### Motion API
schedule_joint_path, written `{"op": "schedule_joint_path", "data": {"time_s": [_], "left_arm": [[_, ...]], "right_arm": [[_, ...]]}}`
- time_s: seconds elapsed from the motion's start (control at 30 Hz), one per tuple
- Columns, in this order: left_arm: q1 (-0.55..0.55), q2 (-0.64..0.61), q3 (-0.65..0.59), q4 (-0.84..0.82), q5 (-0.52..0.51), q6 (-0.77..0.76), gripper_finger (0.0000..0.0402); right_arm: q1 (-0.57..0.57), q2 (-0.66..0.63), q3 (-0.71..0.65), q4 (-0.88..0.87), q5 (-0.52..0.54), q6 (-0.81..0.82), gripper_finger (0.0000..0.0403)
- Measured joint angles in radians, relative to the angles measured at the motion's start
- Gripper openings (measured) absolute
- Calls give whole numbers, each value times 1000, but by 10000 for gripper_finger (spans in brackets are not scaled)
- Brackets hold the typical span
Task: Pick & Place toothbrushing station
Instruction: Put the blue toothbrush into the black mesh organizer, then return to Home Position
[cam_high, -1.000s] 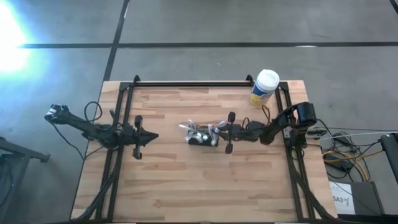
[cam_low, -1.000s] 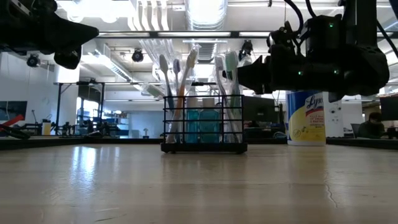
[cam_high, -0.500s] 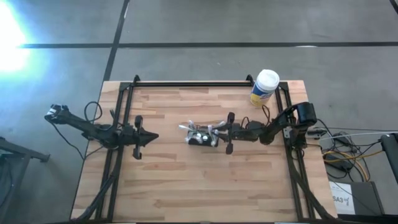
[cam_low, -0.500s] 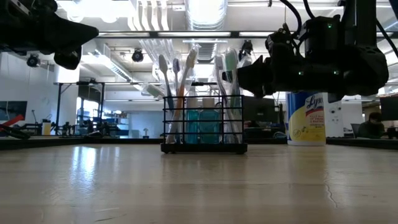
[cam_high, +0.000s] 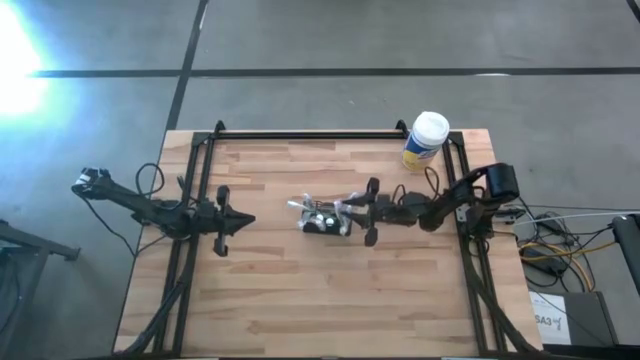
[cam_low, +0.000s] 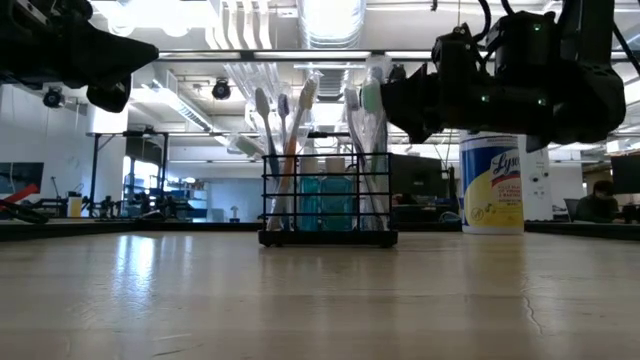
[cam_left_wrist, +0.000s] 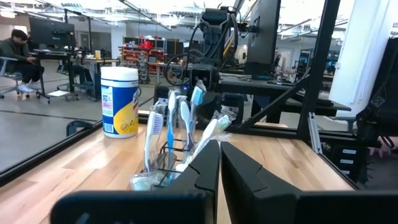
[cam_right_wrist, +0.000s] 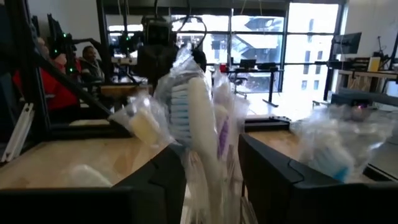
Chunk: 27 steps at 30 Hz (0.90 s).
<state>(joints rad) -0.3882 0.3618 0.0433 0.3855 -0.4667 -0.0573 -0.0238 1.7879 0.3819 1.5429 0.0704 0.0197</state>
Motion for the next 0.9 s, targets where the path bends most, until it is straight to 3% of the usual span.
{"op": "schedule_joint_path", "data": {"time_s": [0.43,0.7,0.9], "left_arm": [[-1,0,0,-5,2,0,19],[-1,6,-1,-7,2,-4,20],[-1,11,-1,-7,2,-4,20]], "right_arm": [[6,-71,4,-69,-13,39,141],[6,-152,7,-149,-22,101,210],[6,-279,7,-157,-18,27,247]]}}
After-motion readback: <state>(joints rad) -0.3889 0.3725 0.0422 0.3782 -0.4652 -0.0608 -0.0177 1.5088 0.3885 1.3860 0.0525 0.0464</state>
